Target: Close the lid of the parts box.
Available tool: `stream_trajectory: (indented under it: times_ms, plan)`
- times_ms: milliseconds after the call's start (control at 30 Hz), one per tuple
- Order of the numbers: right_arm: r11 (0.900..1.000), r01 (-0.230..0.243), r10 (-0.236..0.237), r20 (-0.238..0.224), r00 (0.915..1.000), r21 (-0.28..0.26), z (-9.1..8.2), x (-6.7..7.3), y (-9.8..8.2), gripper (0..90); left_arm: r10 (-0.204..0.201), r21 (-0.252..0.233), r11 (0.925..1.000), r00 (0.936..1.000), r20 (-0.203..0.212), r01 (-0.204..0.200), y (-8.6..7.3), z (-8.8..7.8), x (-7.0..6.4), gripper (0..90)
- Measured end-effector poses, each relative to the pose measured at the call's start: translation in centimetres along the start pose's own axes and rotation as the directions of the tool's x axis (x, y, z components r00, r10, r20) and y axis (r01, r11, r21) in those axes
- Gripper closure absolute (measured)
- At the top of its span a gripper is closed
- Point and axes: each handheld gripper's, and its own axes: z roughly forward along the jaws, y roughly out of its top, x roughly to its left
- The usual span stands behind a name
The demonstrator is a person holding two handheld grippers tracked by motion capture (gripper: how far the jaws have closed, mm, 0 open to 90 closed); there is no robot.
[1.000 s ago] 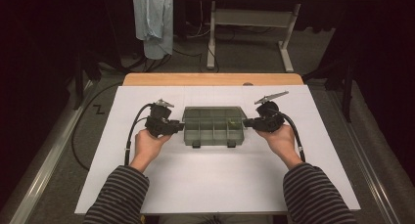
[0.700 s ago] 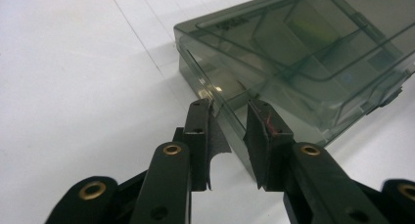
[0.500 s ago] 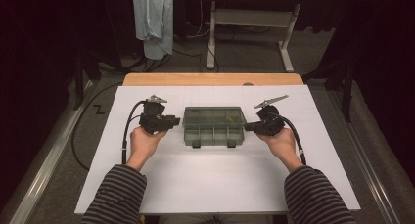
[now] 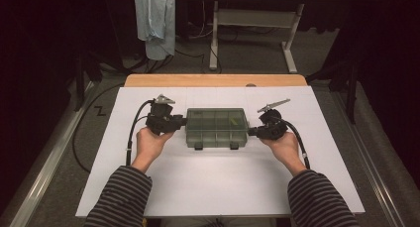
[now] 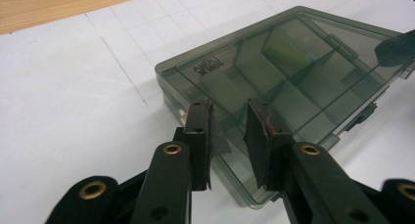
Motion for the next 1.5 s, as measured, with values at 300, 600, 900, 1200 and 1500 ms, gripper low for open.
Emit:
stream_trajectory:
  times_ms: [300,600,900,1200,1500]
  plan:
    - [1.0,-0.004,0.004,0.011,0.9999,0.006,0.0,-0.3,-0.4,90.0,0.017,0.025,0.9995,0.9998,0.005,-0.017,-0.4,0.9,-0.7,71.3]
    - [0.999,-0.01,0.01,0.02,0.9997,-0.033,-0.8,-0.5,-0.3,90.0,0.022,0.037,0.9991,0.9998,0.003,-0.022,-0.9,1.3,-0.9,71.5]
    - [0.999,0.002,-0.001,0.007,1.0,-0.055,-1.0,0.1,0.2,90.0,0.036,0.054,0.9979,0.9994,-0.003,-0.035,-1.1,1.7,-1.1,72.2]
    - [0.999,0.01,-0.009,0.007,0.9999,-0.047,-0.7,0.4,0.4,90.0,0.053,0.066,0.9965,0.9985,-0.012,-0.052,-1.2,2.1,-1.3,72.7]
    - [0.999,0.012,-0.012,0.007,0.9999,-0.044,-0.5,0.5,0.4,90.0,0.06,0.074,0.9956,0.9981,-0.017,-0.058,-1.2,2.5,-1.4,72.9]
